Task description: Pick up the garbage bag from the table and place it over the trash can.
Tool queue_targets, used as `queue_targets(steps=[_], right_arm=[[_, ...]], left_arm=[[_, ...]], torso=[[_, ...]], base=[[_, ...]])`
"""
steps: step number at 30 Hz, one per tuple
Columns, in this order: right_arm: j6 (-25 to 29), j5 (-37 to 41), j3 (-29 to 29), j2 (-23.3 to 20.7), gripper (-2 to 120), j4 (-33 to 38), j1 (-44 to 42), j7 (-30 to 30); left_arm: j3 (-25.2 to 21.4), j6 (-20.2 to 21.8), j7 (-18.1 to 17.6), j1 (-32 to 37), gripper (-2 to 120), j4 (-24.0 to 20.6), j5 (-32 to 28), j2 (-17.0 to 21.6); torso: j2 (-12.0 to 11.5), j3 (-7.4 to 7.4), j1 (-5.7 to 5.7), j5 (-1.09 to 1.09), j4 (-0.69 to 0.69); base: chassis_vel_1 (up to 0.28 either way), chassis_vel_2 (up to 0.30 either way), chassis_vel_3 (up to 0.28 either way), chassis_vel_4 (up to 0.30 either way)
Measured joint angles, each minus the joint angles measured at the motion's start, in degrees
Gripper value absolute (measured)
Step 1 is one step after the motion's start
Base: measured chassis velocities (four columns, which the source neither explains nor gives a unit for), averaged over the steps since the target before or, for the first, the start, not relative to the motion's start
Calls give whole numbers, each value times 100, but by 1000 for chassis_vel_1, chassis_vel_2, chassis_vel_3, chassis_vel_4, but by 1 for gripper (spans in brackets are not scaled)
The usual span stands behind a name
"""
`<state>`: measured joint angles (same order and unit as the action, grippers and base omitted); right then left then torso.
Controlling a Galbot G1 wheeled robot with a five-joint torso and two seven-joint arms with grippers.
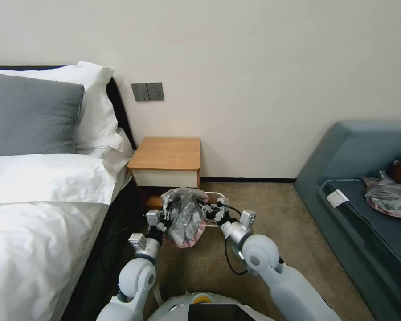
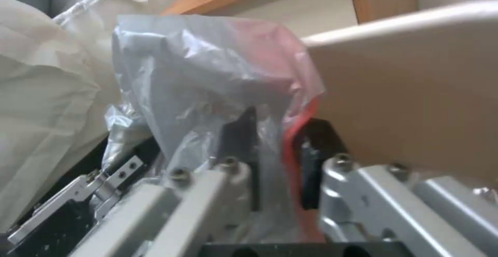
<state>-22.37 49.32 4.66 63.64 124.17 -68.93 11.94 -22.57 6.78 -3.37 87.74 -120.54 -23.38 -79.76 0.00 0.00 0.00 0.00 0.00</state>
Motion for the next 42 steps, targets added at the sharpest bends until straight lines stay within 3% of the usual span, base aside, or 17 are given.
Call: queue_targets(steps=[2, 4, 19, 35, 42], right_arm=[[6, -7, 3, 0, 10, -2, -5, -6], [27, -54, 8, -2, 0, -17, -27, -26], [135, -90, 237, -103, 0, 84, -144, -83], [297, 19, 726, -497, 0, 127, -21, -129], [330, 29, 841, -864, 0, 94, 87, -135]], left_arm=[[3, 1, -1, -2, 8, 2, 0, -5], [9, 3, -2, -15, 8, 7, 1, -14], [-43, 6, -6, -23, 8, 35, 2, 20], [-99, -84, 41, 49, 8, 73, 2, 51], [-102, -183, 97, 77, 8, 59, 4, 56]], torso=[[0, 0, 0, 0, 0], [0, 0, 0, 0, 0], [0, 0, 0, 0, 0], [0, 0, 0, 1, 0], [0, 0, 0, 0, 0]], base=[[0, 0, 0, 0], [0, 0, 0, 0], [0, 0, 0, 0], [0, 0, 0, 0], [0, 0, 0, 0]])
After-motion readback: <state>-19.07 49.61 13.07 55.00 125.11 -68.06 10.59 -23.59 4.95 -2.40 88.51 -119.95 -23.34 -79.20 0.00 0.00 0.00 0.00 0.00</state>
